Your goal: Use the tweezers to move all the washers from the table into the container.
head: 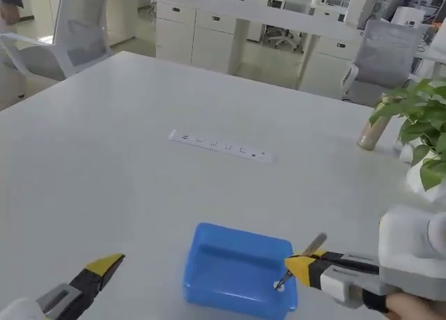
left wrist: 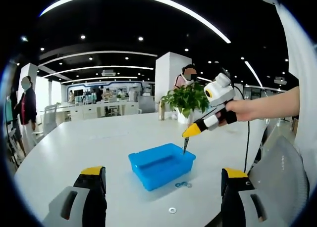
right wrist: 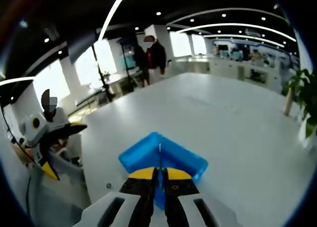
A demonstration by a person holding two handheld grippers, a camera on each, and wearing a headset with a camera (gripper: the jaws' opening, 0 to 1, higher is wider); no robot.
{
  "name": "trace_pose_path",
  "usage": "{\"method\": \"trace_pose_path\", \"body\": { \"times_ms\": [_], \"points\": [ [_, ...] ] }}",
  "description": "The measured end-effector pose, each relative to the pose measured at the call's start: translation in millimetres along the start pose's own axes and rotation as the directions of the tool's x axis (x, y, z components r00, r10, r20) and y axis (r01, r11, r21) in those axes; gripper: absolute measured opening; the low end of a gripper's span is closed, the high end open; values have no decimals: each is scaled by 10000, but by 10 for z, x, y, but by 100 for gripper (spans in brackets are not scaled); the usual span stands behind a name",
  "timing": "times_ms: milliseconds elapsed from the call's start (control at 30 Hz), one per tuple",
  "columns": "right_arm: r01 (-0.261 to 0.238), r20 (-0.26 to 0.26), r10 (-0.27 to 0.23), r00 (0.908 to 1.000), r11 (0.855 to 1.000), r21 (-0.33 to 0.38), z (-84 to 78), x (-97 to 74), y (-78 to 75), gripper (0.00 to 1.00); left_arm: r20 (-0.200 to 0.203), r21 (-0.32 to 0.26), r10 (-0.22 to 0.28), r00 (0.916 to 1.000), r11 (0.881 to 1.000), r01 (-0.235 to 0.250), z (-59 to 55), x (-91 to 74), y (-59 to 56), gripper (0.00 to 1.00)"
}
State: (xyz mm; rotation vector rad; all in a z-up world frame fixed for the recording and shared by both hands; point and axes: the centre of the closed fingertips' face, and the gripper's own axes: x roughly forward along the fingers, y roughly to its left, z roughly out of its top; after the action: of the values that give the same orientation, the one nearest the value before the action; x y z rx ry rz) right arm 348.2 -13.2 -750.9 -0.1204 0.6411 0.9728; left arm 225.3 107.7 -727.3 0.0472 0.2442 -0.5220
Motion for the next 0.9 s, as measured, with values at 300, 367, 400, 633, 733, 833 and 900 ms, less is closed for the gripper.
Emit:
{"method": "trace_pose_path", "body": {
  "times_ms": [300,367,400,633,733,833,900],
  "points": [
    [122,-451,-130,9989,9998,-172,-53,258,-119,3,326,-491,136,9994,9987,-120,38,-18,57,99],
    [162,-478,-174,9987,9996,-248,-63,291,-149,3,280,-433,136,9995,9990,-124,30,-14,53,99],
    [158,-513,-169,9985,9996,-219,-75,318,-167,3,300,-393,152,9994,9991,-140,31,-17,54,99],
    [144,-847,-187,9962,9986,-508,-204,421,-140,3,405,-549,278,9988,9982,-255,42,-18,93,99],
    [117,-923,-161,9956,9988,-481,-253,450,-130,3,285,-504,280,9992,9984,-265,18,-14,92,99],
    [203,-910,-244,9956,9987,-457,-270,452,-158,3,167,-488,273,9995,9985,-264,-2,-12,91,99],
    [263,-848,-300,9959,9986,-452,-265,446,-157,3,247,-487,323,9992,9983,-311,7,-20,103,99]
  ]
}}
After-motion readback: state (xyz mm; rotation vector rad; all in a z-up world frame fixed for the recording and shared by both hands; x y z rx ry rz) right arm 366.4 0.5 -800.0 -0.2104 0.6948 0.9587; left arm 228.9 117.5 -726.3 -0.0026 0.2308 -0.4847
